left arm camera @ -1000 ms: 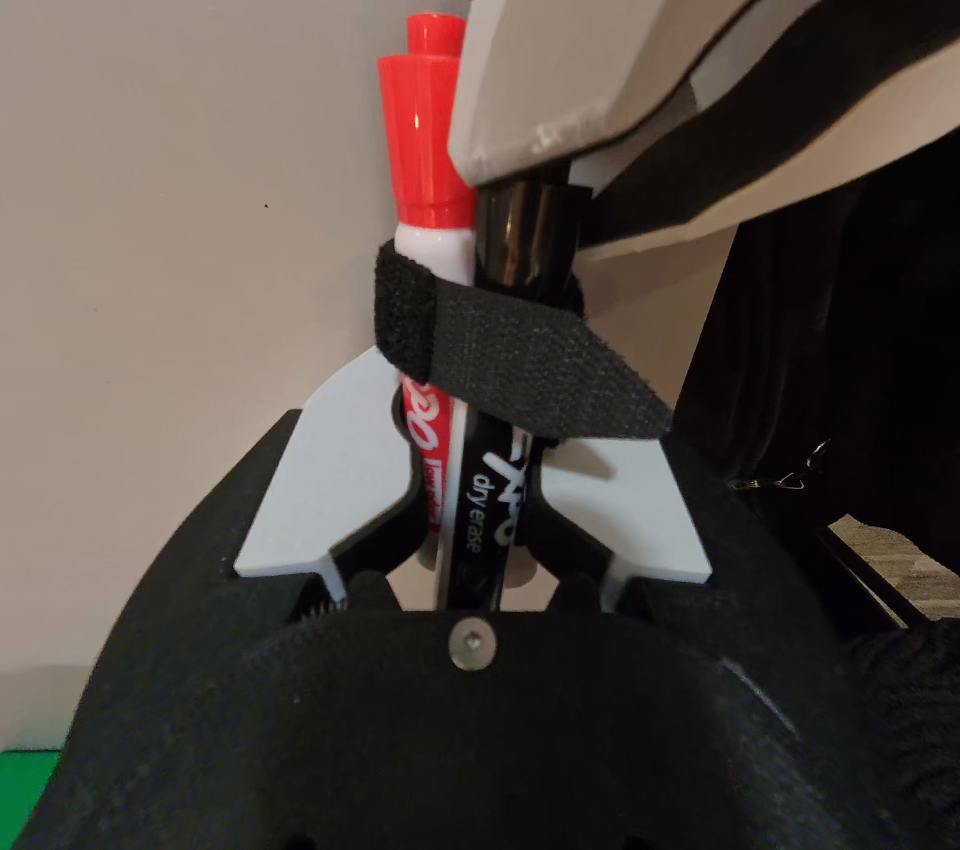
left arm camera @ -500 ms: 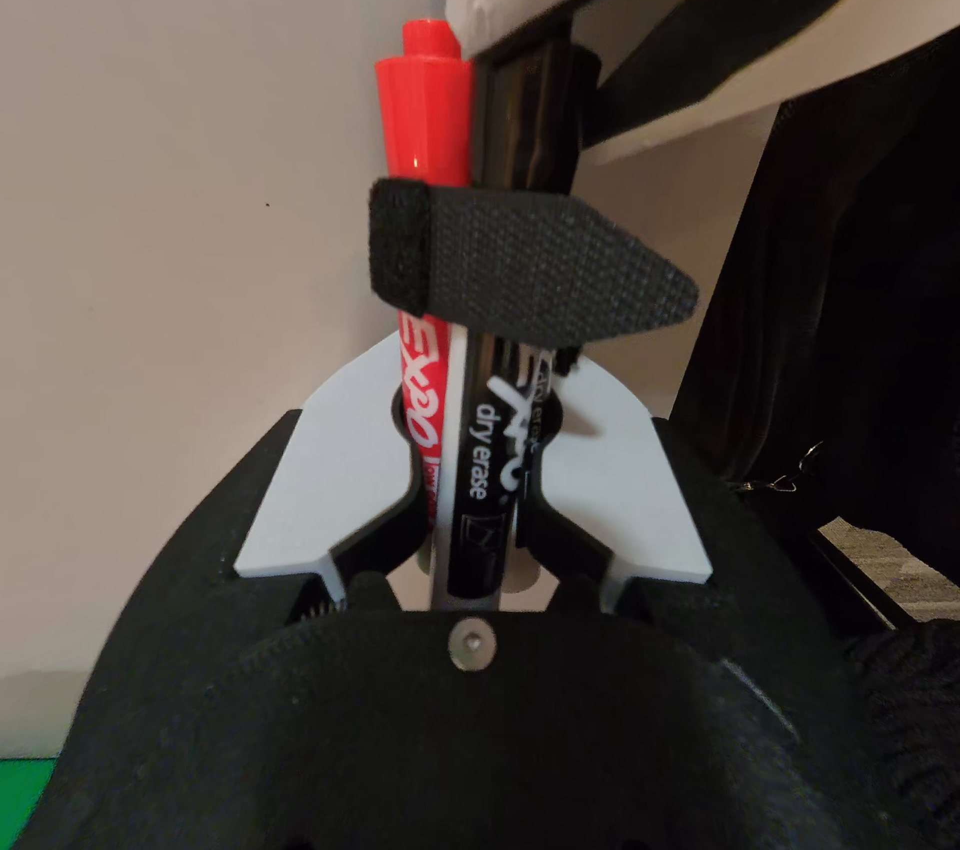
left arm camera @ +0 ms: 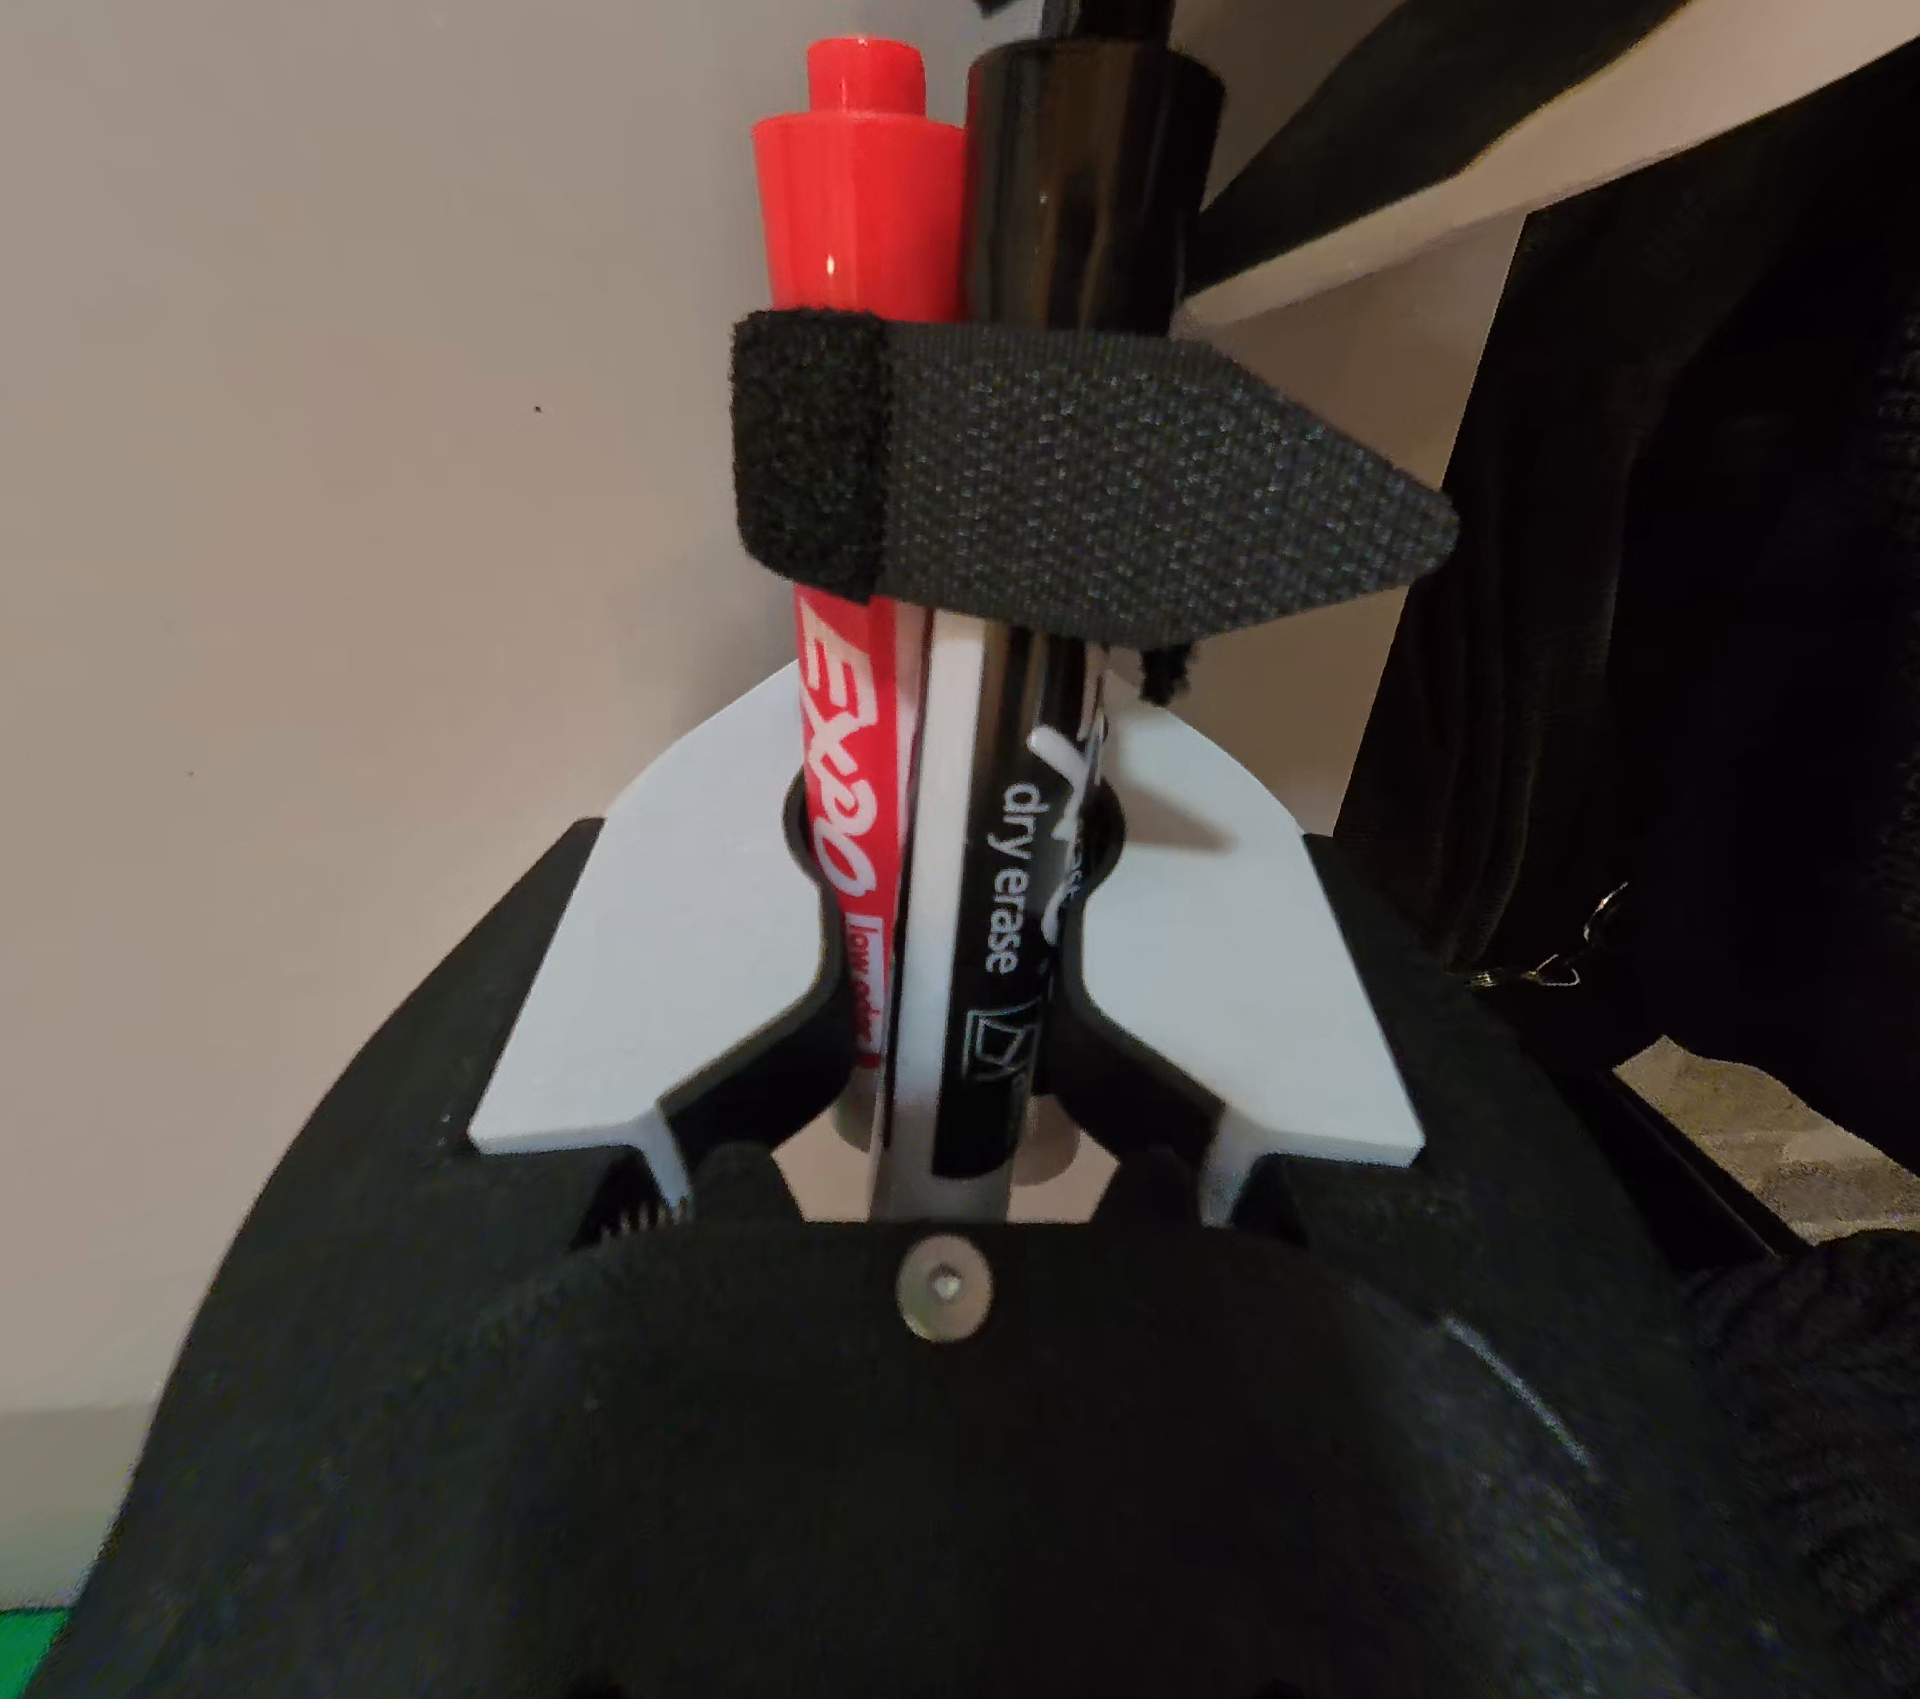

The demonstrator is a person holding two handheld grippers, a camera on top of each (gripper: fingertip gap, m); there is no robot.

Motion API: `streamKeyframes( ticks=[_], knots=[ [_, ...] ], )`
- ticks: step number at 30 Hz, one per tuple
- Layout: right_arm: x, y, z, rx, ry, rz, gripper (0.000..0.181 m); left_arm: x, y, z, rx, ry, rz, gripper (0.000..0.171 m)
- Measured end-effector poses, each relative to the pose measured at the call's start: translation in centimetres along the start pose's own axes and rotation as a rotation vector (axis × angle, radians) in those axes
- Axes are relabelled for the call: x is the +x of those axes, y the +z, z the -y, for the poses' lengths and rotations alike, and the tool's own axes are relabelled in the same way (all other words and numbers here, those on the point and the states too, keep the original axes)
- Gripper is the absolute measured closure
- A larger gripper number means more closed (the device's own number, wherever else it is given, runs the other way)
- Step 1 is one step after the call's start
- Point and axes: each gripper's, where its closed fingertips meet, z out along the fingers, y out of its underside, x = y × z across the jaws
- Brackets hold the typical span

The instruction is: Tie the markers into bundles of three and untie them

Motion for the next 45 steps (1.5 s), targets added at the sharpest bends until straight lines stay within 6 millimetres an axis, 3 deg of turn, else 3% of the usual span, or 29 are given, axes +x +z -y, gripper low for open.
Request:
streamKeyframes(
  ticks=[4,9,27,39,45],
  knots=[
    [0.3,-0.2,0.3,0.017,0.017,-0.015,0.156,0.0,0.0,0.0,0.023,-0.009,-0.018,0.127],
    [0.4,-0.7,0.7,0.054,0.096,0.004,0.174,0.1,-0.1,0.1,0.044,-0.021,-0.036,0.127],
    [0.4,-0.9,1.5,0.084,0.121,-0.013,0.175,0.0,-0.1,0.1,0.039,-0.023,-0.032,0.127],
    [-2.3,-0.3,2.9,0.088,0.103,0.033,0.178,0.0,-0.1,0.1,0.05,-0.043,-0.047,0.127],
    [-2.4,0.2,2.5,0.048,0.058,-0.016,0.179,0.0,-0.1,0.2,0.054,-0.046,-0.048,0.127]
  ],
)
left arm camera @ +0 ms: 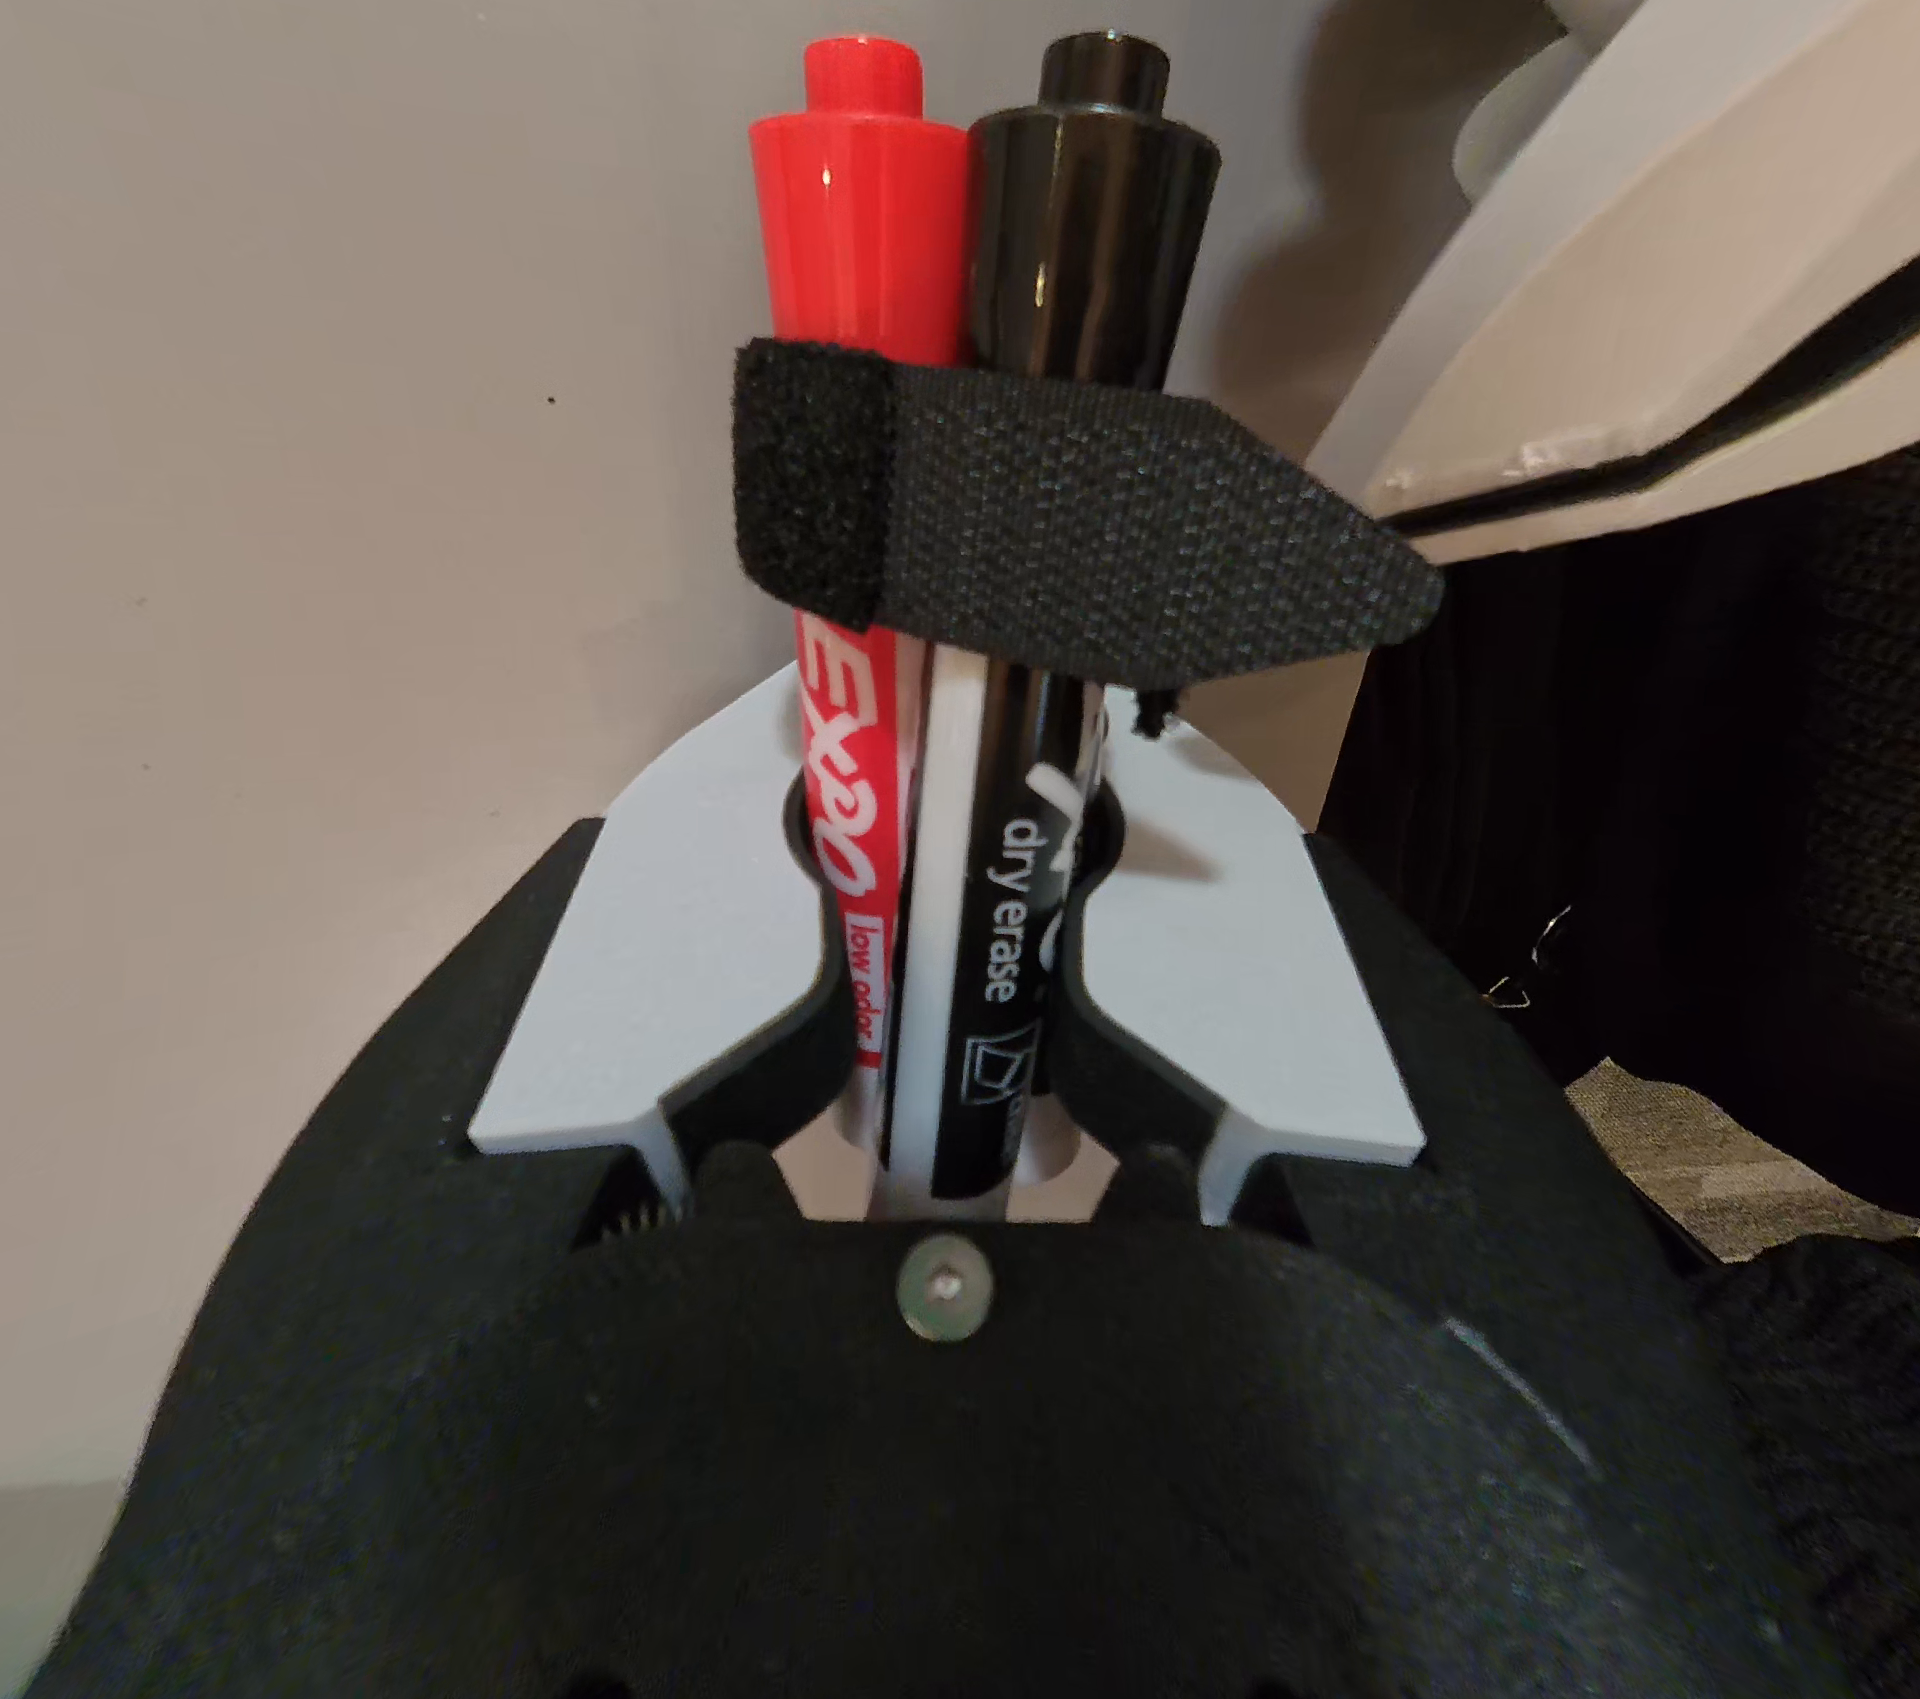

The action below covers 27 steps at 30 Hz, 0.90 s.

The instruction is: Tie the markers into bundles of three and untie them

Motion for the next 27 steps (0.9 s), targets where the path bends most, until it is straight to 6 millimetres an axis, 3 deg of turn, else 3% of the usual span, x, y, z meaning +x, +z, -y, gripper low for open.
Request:
streamKeyframes(
  ticks=[11,23,27],
  knots=[
    [-0.2,0.5,-1.0,-0.067,-0.191,-0.059,0.173,0.0,0.0,0.0,0.002,-0.008,-0.003,0.127],
    [0.7,0.7,-1.5,-0.116,-0.279,-0.147,0.172,0.1,0.0,0.0,0.005,-0.014,-0.008,0.127],
    [0.6,0.8,-1.5,-0.122,-0.233,-0.146,0.172,0.1,0.0,0.0,0.006,-0.015,-0.008,0.127]
  ],
)
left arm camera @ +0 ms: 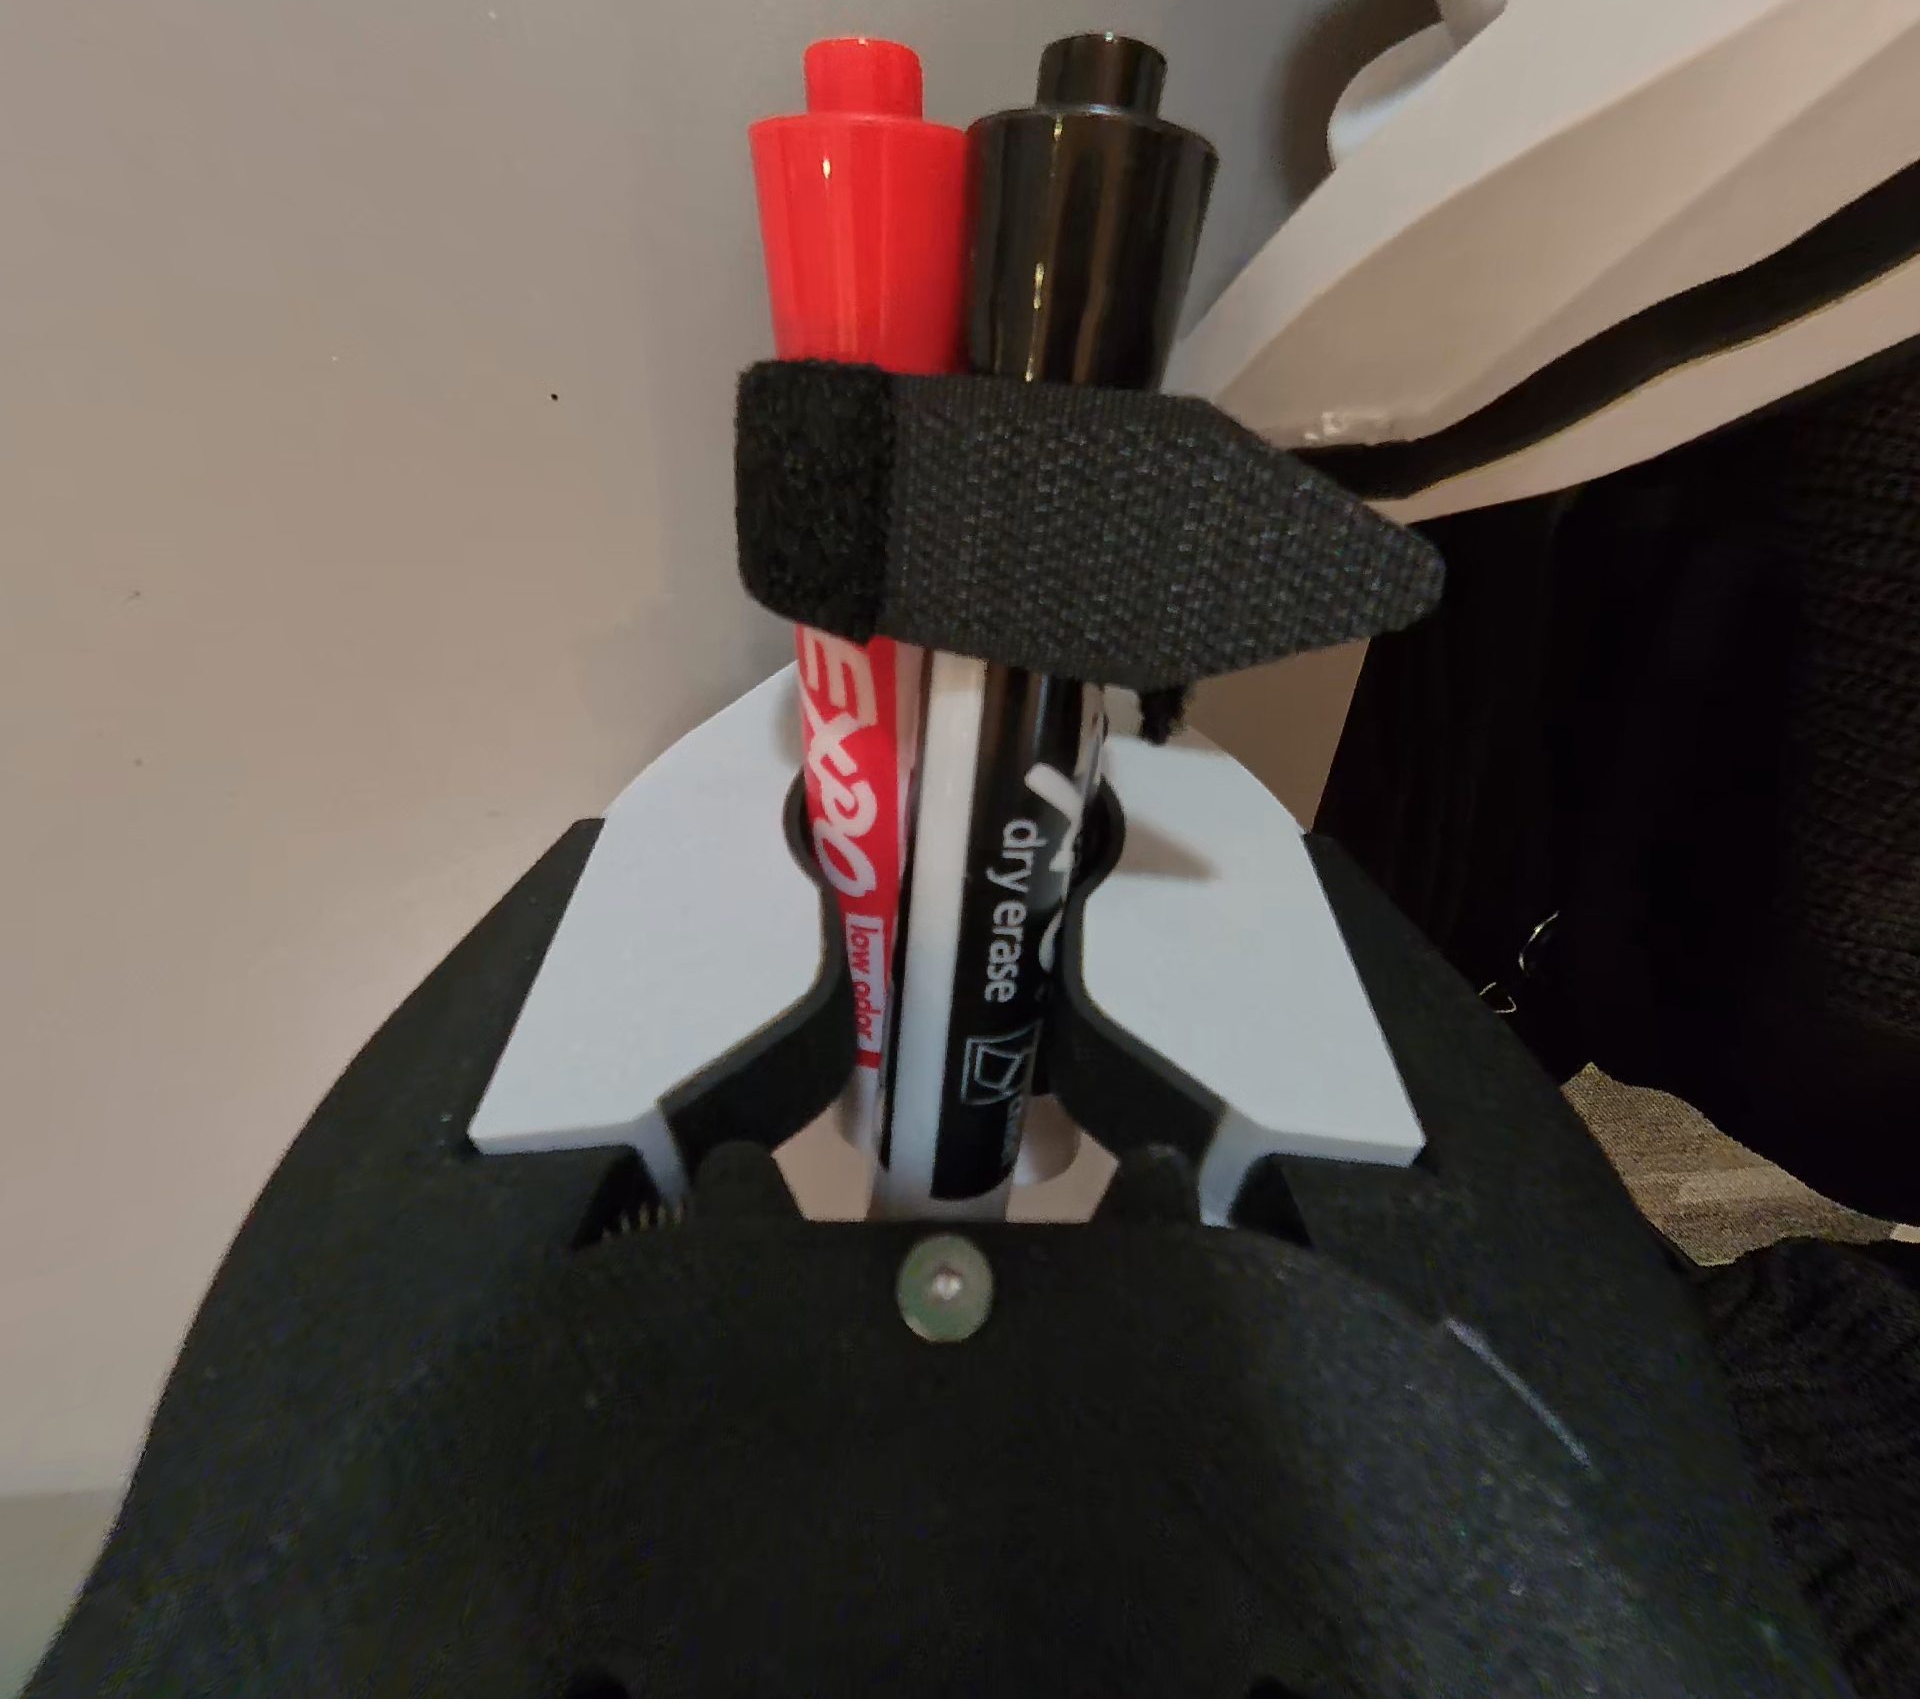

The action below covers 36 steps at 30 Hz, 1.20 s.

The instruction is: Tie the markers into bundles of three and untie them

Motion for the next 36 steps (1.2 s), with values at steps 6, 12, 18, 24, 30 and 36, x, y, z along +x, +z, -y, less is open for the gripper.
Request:
streamKeyframes(
  ticks=[6,12,18,24,30,36],
  knots=[
    [-0.4,0.3,0.4,0.014,0.067,0.021,0.171,0.0,0.0,0.0,-0.005,0.001,0.004,0.127],
    [-1.1,0.9,1.1,0.034,0.102,0.042,0.169,0.0,0.0,0.0,-0.011,0.002,0.01,0.127],
    [-1.2,1.2,1.4,0.042,0.089,0.042,0.167,0.1,0.0,0.0,-0.006,-0.003,0.005,0.127],
    [-1.3,0.5,1.9,0.07,0.044,0.046,0.17,0.0,0.0,0.0,-0.009,0.001,0.009,0.127],
    [-1.9,0.6,2.0,0.073,-0.031,0.049,0.172,0.0,0.0,0.0,-0.008,-0.002,0.008,0.127],
    [-2.2,1.0,2.1,0.078,-0.069,0.03,0.171,0.0,0.0,0.0,-0.01,0.002,0.012,0.127]
  ],
)
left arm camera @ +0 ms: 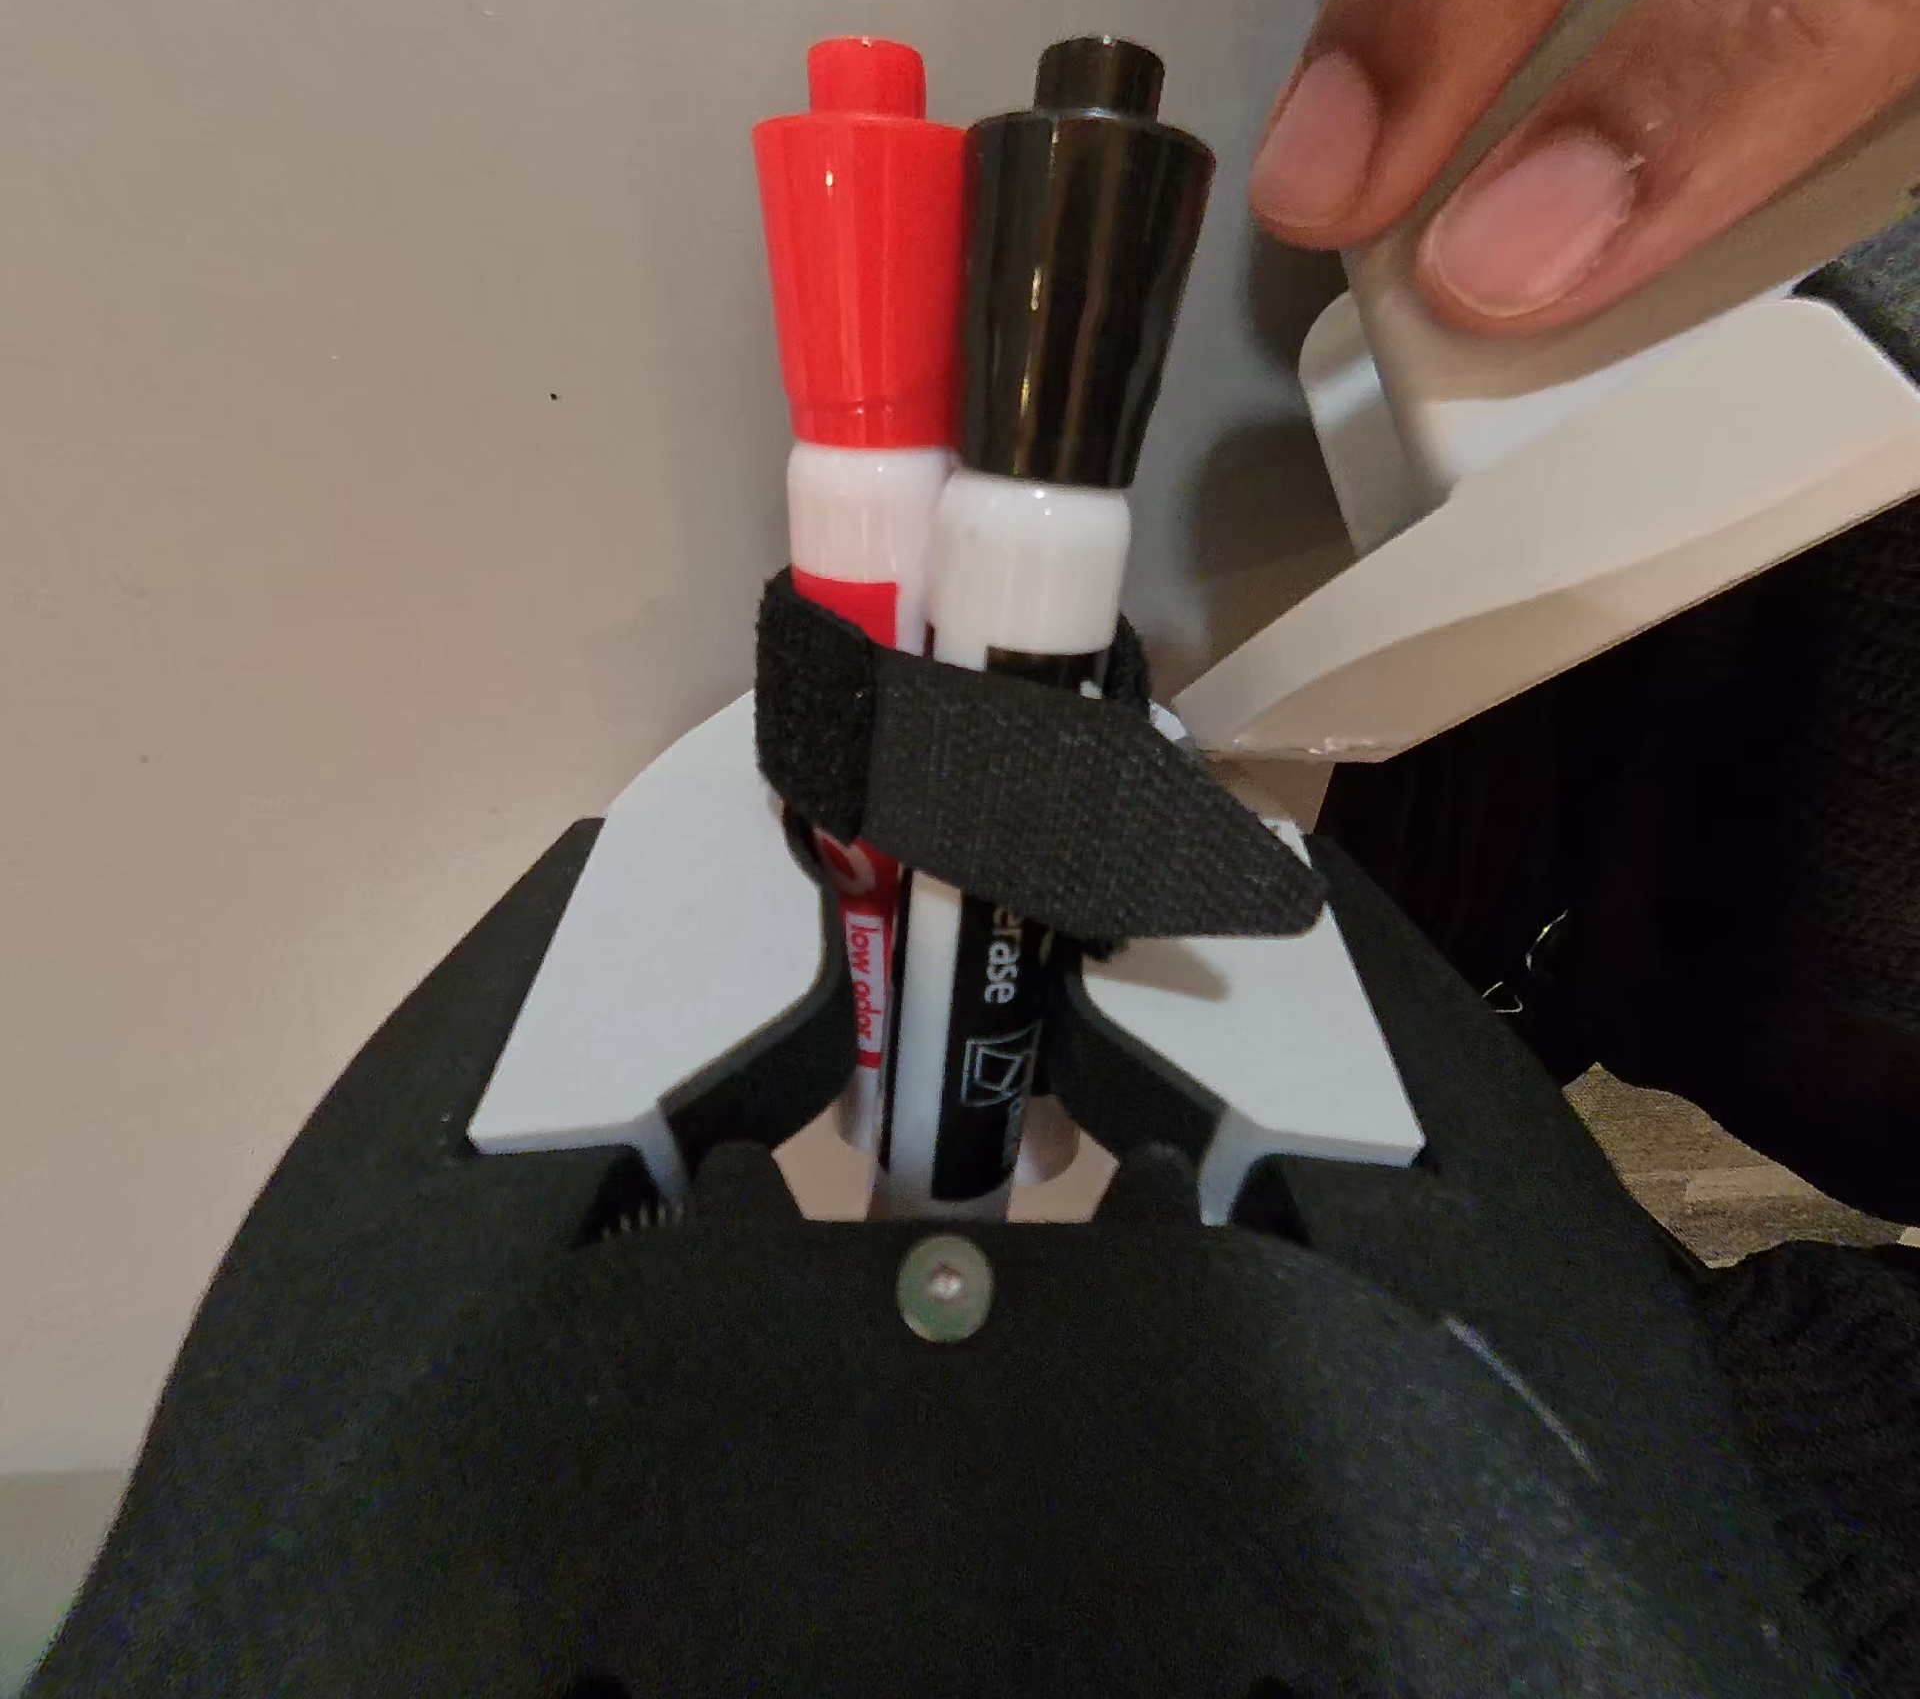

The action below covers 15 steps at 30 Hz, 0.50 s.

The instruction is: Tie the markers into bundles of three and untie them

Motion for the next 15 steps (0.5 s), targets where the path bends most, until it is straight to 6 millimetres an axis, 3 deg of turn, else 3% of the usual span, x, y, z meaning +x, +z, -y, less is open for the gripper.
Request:
streamKeyframes(
  ticks=[15],
  knots=[
    [0.48,0.07,0.15,0.043,0.151,0.055,0.169,-0.13,-0.01,-0.01,-0.011,0.015,0.012,0.127]
  ],
)
